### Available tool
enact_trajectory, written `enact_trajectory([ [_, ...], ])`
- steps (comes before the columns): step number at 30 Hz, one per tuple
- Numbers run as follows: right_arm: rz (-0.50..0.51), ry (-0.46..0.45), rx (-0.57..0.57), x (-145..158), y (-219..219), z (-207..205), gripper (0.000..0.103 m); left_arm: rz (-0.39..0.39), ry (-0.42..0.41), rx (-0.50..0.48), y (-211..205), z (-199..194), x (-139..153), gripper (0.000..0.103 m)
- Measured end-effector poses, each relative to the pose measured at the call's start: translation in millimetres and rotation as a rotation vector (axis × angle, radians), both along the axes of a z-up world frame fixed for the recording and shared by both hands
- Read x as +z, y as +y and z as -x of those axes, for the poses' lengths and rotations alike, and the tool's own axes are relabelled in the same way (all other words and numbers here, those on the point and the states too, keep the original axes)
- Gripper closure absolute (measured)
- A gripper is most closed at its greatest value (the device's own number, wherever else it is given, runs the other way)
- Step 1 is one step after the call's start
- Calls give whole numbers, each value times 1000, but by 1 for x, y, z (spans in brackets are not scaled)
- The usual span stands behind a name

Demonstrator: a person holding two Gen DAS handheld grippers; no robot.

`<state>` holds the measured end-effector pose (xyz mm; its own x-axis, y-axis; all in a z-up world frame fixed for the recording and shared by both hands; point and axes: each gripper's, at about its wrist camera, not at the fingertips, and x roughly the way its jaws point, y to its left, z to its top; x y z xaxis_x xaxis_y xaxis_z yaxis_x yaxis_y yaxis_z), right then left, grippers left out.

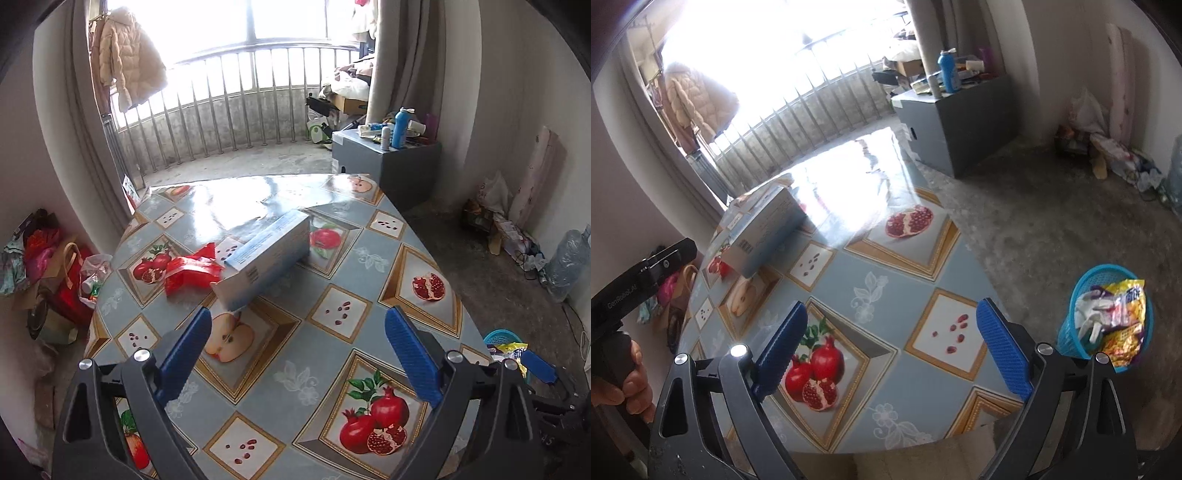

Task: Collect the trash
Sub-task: 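Turn both open tools back toward the red bag and blue box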

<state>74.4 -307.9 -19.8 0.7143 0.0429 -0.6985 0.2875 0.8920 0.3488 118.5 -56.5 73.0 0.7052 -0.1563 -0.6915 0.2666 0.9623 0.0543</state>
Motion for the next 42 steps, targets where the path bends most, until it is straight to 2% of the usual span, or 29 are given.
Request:
enact_trajectory([
  [7, 34, -13, 55, 10, 23, -9, 14, -2, -21, 36, 12, 1, 9, 10],
  [15, 69, -7, 78, 13, 46, -16, 14, 41, -39, 61, 36, -1, 11, 10],
  [29, 127, -13, 131, 22, 92, -33, 14, 72, -62, 56, 69, -6, 15, 10],
  [37, 144, -16, 148, 25, 112, -39, 14, 136, -45, 62, 90, -10, 12, 10],
  [42, 143, -42, 163, 27, 124, -47, 14, 145, -67, 46, 99, -12, 12, 10],
])
